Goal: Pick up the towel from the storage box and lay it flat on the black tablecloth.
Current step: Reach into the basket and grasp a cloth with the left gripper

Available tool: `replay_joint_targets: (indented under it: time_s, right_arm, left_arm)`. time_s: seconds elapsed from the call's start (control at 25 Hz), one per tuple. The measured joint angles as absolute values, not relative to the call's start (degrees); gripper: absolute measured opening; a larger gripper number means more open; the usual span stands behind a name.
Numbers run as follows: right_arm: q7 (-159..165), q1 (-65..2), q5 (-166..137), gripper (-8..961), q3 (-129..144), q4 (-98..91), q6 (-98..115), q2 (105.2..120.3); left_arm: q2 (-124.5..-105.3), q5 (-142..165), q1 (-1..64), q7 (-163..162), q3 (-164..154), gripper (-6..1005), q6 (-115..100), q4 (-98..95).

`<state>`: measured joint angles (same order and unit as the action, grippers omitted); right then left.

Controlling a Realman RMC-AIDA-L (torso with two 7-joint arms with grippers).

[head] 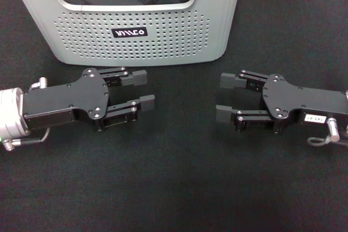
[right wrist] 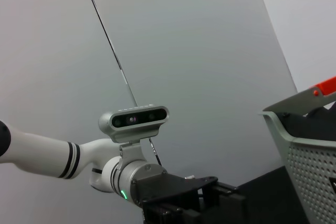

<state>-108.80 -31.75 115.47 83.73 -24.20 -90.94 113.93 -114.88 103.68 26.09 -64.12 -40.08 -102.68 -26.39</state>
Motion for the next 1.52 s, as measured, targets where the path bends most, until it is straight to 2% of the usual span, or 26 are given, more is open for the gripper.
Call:
replay_joint_targets:
  time_s: [0.6, 0.76, 0.92, 1.28, 1.52]
  right_arm:
    - [-109.78, -31.42, 115.48, 877, 83.59, -24.1, -90.0, 114.42]
    - [-111.14, -30.83, 115.89, 876, 83.5, -22.63, -84.36, 113.88]
    - [-111.94, -30.14, 115.85, 876, 82.38, -21.68, -82.71, 114.13]
    - [-113.84, -27.98, 115.98, 876, 81.72, -21.66, -83.12, 114.81]
    - [-114.61, -26.55, 115.84, 875, 80.51, -21.52, -84.07, 115.4]
  left_arm:
    - [-115.36, 103.22, 25.25, -63.49, -39.77, 565, -102.68, -27.62]
    - [-115.75, 99.62, 24.3, -70.41, -39.52, 561, -103.96, -34.6]
    - [-115.94, 97.4, 24.72, -85.83, -39.86, 559, -105.36, -47.02]
    - [-118.61, 99.06, 31.97, -98.41, -41.63, 560, -97.48, -78.27]
    - [-116.25, 113.62, 43.5, -101.94, -52.71, 560, -81.82, -81.72]
